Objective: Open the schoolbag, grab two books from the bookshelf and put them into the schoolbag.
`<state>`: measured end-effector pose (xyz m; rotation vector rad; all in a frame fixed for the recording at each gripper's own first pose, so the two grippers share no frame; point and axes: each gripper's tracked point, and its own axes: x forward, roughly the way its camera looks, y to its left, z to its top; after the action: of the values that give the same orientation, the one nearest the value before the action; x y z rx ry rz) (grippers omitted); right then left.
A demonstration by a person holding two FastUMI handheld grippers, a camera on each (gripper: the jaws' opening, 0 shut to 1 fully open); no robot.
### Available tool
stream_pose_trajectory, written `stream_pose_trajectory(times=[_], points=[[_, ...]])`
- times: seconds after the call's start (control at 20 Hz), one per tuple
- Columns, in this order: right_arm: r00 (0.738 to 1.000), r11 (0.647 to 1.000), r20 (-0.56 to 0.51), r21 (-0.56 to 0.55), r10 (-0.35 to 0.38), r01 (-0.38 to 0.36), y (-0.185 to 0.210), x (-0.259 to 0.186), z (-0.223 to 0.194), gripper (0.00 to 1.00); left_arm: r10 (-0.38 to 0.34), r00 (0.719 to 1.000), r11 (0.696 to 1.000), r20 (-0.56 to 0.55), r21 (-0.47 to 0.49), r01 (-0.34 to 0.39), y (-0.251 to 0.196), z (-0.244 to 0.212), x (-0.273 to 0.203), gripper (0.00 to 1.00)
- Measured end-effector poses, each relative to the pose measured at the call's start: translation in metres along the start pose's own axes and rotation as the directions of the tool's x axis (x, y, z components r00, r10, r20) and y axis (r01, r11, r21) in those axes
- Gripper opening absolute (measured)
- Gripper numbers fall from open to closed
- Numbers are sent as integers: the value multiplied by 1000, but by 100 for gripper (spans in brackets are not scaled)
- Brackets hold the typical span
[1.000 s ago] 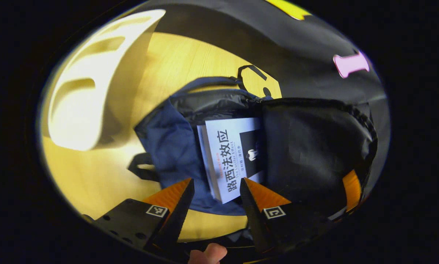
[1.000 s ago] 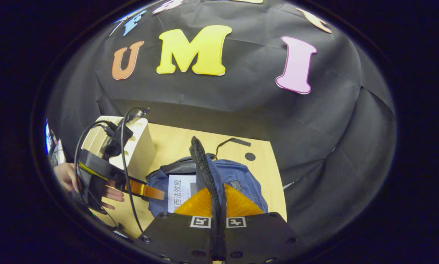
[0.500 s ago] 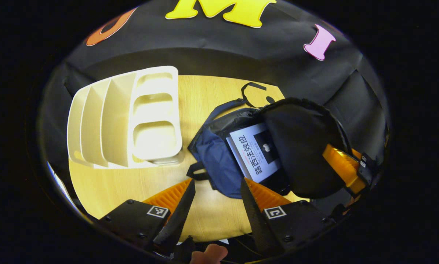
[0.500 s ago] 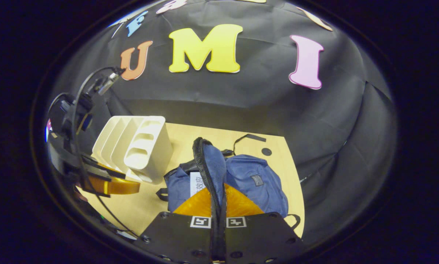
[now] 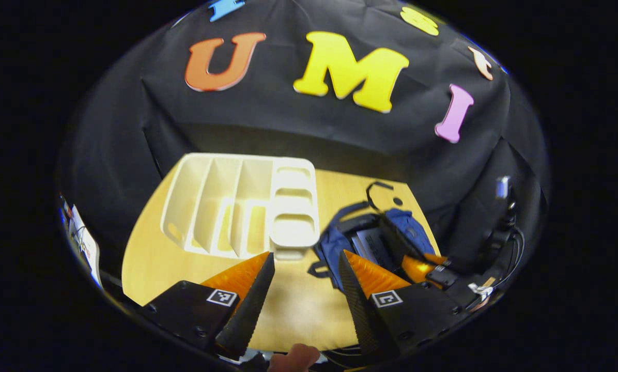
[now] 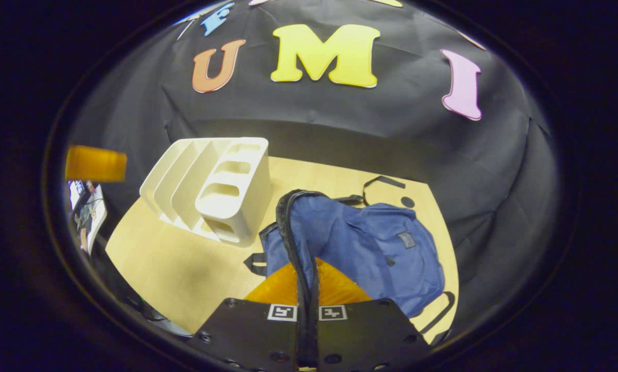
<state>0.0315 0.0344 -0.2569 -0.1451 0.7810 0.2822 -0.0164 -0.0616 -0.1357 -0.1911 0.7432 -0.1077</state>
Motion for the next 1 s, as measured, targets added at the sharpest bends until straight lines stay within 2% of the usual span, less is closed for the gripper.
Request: stream_pose_trajectory(times=[0.1, 0.15, 0.25, 0.35, 0.45, 0.55, 0.6, 0.7, 0.75, 0.8, 0.9, 1.0], points=[[1000, 1000, -7, 17, 13, -13, 11, 12, -5, 1, 36, 993, 999, 116, 36, -40, 11, 29, -11, 79], [1000, 1000, -6, 23, 19, -19, 15, 15, -10, 1, 52, 987, 997, 154, 44, -59, 12, 41, -20, 84], [999, 999, -21, 29, 37, -37, 25, 26, -18, 4, 62, 978, 997, 198, 39, -71, 14, 60, -48, 100], [998, 998, -18, 27, 55, -54, 35, 30, -22, 7, 68, 973, 997, 222, 23, -75, 15, 68, -52, 100], [996, 996, -23, 22, 83, -82, 46, 34, -29, 22, 80, 966, 996, 247, 25, -89, 20, 73, -53, 100], [993, 993, -21, 29, 117, -116, 57, 31, -32, 43, 87, 955, 995, 284, 25, -99, 24, 75, -60, 100], [992, 991, -2, 32, 127, -127, 61, 29, -29, 55, 87, 950, 995, 300, 19, -97, 24, 76, -64, 100], [990, 991, 69, 29, 126, -128, 61, 17, -12, 73, 91, 940, 995, 329, 12, -101, 24, 85, -69, 100], [987, 992, 107, 30, 120, -123, 59, 10, -2, 77, 93, 933, 994, 347, 21, -107, 25, 89, -71, 99], [983, 993, 150, 33, 110, -116, 57, 0, 10, 86, 99, 925, 992, 367, 30, -119, 25, 93, -75, 98], [969, 996, 233, 33, 77, -87, 48, -20, 32, 96, 101, 905, 990, 413, 45, -131, 25, 103, -84, 98], [940, 998, 339, 37, 37, -53, 37, -45, 63, 99, 94, 884, 990, 458, 54, -133, 22, 114, -94, 98]])
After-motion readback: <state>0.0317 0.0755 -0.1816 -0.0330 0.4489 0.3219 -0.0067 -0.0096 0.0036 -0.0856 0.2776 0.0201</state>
